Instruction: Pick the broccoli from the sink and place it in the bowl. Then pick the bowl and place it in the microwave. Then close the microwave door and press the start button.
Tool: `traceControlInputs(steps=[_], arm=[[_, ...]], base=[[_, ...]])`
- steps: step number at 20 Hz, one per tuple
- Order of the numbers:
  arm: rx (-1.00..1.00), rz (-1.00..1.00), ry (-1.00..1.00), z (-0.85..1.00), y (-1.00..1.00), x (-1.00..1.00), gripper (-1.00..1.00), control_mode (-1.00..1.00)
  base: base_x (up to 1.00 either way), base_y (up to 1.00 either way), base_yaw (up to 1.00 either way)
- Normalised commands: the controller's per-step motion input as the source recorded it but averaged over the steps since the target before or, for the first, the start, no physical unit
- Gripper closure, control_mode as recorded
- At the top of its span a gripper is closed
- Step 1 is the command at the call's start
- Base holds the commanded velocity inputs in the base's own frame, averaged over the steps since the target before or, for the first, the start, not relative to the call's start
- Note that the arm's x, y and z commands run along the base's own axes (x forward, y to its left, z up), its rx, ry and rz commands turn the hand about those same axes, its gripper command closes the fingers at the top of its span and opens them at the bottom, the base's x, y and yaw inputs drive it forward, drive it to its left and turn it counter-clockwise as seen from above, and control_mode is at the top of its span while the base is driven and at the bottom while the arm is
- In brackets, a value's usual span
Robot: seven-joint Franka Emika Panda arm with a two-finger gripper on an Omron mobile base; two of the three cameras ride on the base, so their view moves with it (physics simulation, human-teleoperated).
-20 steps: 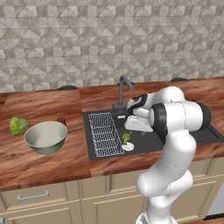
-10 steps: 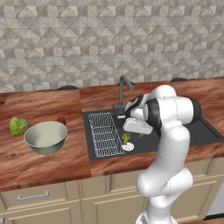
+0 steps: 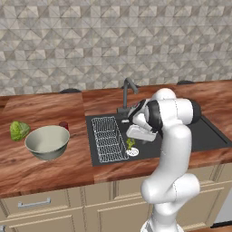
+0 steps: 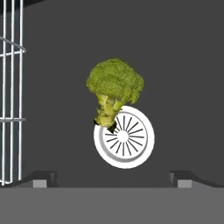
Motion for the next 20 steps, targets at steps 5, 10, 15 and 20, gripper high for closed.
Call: traceControlInputs(steps=[5, 10, 15, 20], arm=[[0.0, -0.03, -0.01, -0.32, 0.0, 0.21, -1.0, -1.0], [0.0, -0.02, 0.0, -0.34, 0.0, 0.16, -1.0, -1.0], [0.0, -0.03, 0.0, -0.18, 0.03, 0.21, -1.0, -1.0], [0.0, -0.03, -0.02, -0.1, 0.11, 0.23, -1.0, -1.0]], base=[[0.0, 0.0, 0.0], [0.0, 0.0, 0.0], [0.0, 0.0, 0.0], [0.0, 0.0, 0.0]])
